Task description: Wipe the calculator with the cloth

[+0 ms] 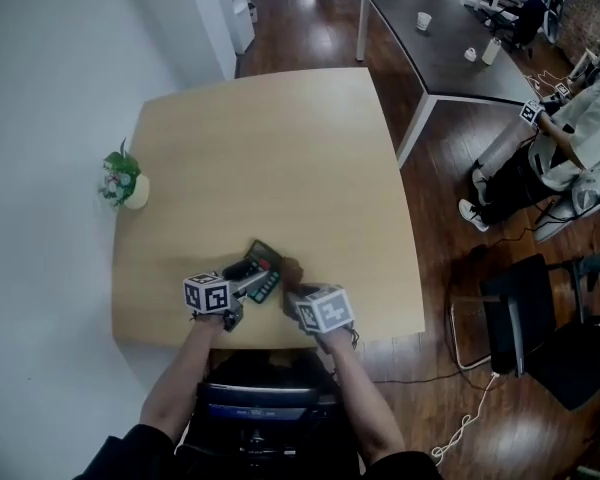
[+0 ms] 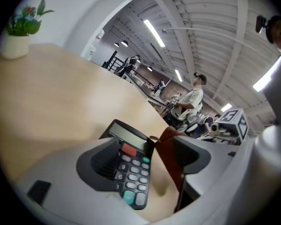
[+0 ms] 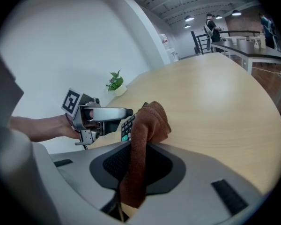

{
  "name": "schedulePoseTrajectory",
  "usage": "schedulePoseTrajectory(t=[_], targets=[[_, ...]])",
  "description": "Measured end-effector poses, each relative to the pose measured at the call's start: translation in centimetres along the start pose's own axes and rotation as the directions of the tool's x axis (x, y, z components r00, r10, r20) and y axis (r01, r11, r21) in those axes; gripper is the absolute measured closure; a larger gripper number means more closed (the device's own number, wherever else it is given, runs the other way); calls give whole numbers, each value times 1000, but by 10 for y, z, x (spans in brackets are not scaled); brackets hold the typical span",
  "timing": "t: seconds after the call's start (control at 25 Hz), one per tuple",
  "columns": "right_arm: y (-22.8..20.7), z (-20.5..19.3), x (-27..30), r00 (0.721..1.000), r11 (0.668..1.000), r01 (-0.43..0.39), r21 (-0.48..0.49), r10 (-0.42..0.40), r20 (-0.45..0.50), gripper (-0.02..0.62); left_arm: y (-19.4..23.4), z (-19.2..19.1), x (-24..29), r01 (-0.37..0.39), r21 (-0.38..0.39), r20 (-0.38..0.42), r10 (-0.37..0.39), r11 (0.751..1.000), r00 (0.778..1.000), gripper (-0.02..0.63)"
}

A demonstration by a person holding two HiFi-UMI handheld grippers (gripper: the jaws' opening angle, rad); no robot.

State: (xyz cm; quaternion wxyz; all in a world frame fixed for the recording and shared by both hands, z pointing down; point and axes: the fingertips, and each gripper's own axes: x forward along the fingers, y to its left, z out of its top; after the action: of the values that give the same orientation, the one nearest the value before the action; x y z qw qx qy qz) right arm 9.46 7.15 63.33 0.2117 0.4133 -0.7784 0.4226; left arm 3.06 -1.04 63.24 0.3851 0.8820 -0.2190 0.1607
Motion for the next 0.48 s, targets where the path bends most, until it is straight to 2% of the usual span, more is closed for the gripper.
schedulePoseTrajectory(t=[0.08,0.2,0.32,0.4,0.48], targets=[[-7,-3,-6,1000,998,26,56,-27,11,515,-1,8,-14,52,-58,67,-48,997,997,252],[-14,-18,-9,999,989,40,146,-41,7,515,28,21,-45,30,-121,154,-11,992,988,250],[-15,-30,8,1000,965,8,262,-10,5,515,59,20,-56,8,-196,143,21,981,990,247],[-17,-31,25,1000,940,1,342,-8,17,515,70,10,-48,49,-270,106,-21,962,994,247],[-19,-28,42,999,915,7,403,-22,32,515,74,-1,-38,105,-353,76,-83,930,994,244]])
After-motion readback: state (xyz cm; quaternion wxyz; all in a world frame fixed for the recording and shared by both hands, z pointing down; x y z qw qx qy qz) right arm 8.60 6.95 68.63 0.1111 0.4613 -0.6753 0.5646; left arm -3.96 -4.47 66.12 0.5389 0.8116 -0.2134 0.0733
